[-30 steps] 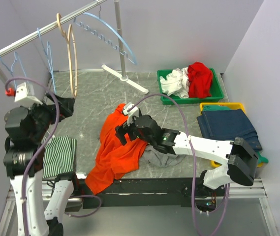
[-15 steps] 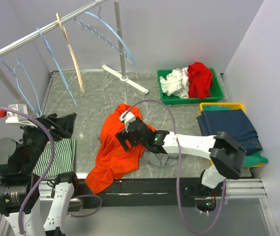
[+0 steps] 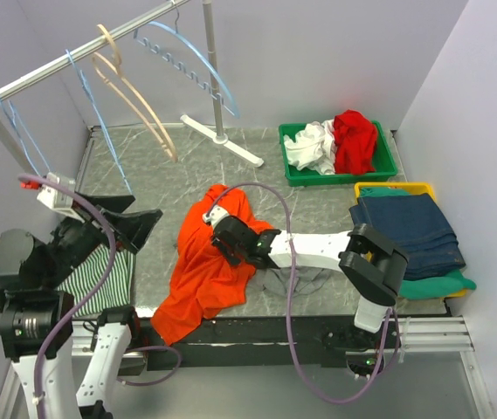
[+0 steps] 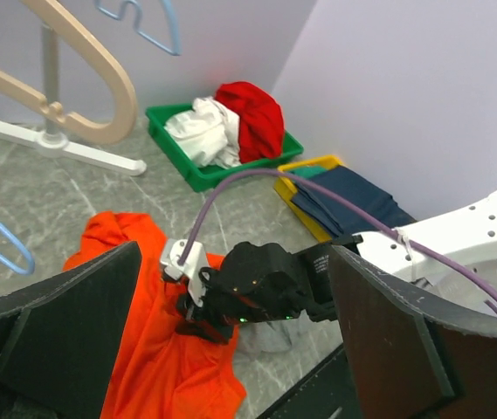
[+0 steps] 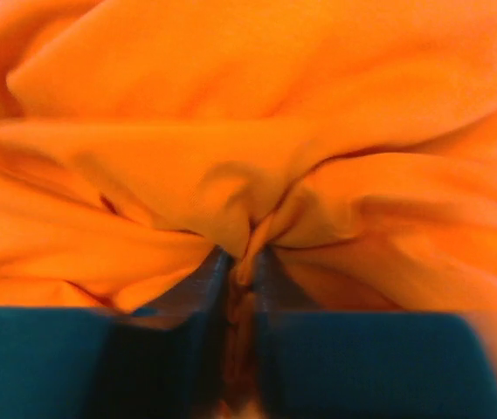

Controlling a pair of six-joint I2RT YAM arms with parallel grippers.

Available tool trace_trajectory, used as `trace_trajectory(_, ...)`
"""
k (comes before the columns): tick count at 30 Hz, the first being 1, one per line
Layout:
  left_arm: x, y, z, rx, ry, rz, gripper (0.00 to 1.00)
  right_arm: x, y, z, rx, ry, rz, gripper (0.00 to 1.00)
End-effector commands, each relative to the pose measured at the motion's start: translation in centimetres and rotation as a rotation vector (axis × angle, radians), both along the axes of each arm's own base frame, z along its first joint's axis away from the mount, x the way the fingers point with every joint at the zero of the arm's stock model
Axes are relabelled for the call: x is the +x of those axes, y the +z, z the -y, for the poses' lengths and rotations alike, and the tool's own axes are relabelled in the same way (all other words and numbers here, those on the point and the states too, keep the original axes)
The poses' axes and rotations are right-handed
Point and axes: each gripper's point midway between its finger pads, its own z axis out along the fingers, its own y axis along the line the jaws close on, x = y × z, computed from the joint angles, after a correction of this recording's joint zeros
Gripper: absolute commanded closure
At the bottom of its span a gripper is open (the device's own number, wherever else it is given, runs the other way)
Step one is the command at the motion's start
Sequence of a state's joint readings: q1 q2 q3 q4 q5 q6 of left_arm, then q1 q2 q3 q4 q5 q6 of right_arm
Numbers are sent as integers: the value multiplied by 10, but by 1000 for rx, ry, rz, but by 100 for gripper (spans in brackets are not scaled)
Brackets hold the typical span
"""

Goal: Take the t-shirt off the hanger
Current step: Pick up the T-shirt from the center of the board.

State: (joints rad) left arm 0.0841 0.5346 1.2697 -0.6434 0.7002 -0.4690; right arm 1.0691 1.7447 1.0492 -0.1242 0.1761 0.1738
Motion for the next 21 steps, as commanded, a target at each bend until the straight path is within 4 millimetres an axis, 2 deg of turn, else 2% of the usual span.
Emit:
trace_trajectory(1,9,5,10,-2,-89,13,6,7,30,-1,51,-52,44,95)
trace_trajectory(2,11,5,11,-2,-95,11,6,7,35,2,60,-66,53,100)
trace_trajectory(3,14,5,11,-3,-98,10,7,8,37,7,58,-83,67,100)
trace_trajectory(4,18,5,11,-7,-100,3,7,9,54,10,90,-95,93,100)
trace_trajectory(6,22,6,13,-10,-114,8,7,9,68,16,119,-114,118,100)
trace_trajectory(7,27,5,14,-14,-120,-3,7,11,89,21,160,-133,153,100)
trace_trajectory(8,30,5,15,-18,-129,-7,7,10,98,26,177,-142,168,100)
trace_trajectory(9,35,0,16,-20,-141,-23,7,10,121,31,228,-154,201,100)
trace_trajectory(11,42,1,18,-26,-149,-16,7,14,144,42,265,-192,259,100)
trace_trajectory(12,49,-4,18,-30,-148,-31,7,14,165,51,307,-209,295,100)
trace_trajectory(14,56,-3,20,-37,-146,-16,7,20,187,67,335,-261,352,100)
trace_trajectory(15,61,-9,24,-43,-160,-28,7,20,206,76,374,-279,381,100)
trace_trajectory(17,65,-13,32,-48,-180,-34,7,29,223,95,388,-340,425,100)
trace_trajectory(19,79,-21,33,-50,-141,-57,7,34,239,112,406,-383,457,100)
trace_trajectory(21,89,-34,43,-36,-144,-97,8,45,254,134,422,-448,492,100)
